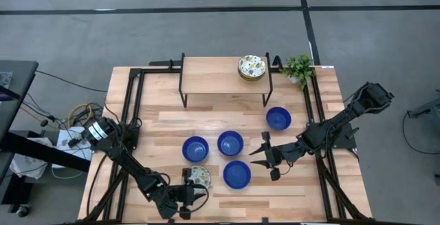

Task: Pick & Place Mini bowls
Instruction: Stack the yellow patterned bowl on top of the yellow patterned bowl on the shelf

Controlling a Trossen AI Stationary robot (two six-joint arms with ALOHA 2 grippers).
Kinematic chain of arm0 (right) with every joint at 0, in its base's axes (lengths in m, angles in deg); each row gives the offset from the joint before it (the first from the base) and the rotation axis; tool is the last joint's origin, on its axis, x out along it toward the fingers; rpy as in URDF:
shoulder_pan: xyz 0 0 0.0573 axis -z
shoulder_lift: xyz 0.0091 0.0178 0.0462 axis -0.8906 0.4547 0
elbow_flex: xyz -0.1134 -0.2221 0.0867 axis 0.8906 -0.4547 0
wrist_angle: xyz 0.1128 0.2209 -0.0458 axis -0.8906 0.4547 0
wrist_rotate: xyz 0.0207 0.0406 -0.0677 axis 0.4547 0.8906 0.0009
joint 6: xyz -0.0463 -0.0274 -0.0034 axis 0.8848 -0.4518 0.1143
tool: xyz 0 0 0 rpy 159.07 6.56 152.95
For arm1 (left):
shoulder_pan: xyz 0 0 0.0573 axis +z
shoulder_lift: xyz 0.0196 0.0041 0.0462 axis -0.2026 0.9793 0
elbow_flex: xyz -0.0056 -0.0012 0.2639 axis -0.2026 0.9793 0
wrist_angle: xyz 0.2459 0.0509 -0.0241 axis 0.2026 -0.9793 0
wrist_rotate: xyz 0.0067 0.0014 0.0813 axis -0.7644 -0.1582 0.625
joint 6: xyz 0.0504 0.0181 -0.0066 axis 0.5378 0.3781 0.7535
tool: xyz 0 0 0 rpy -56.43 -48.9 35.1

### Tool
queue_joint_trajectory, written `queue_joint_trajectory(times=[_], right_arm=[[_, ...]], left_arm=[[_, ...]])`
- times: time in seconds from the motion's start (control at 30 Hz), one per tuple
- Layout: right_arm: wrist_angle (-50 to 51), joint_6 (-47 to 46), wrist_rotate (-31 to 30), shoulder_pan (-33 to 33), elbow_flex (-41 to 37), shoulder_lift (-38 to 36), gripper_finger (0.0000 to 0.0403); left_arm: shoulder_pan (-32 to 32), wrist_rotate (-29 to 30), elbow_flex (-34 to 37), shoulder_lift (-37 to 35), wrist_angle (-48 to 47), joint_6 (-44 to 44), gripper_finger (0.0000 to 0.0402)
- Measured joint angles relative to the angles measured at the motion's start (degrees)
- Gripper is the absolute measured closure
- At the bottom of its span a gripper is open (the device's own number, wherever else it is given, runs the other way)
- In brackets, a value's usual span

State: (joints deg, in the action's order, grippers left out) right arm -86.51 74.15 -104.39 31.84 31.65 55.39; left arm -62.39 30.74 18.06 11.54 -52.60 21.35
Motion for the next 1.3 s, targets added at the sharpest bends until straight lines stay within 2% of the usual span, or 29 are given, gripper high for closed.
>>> queue_joint_trajectory(times=[0.4,1.3], right_arm=[[-0.79,4.05,0.00,0.00,0.02,0.00,0.0276],[-0.70,3.46,0.04,0.02,0.02,0.00,0.0276]], left_arm=[[-0.09,1.73,0.00,0.23,0.28,-0.01,0.0295],[-0.63,1.70,0.04,0.23,0.17,0.21,0.0295]])
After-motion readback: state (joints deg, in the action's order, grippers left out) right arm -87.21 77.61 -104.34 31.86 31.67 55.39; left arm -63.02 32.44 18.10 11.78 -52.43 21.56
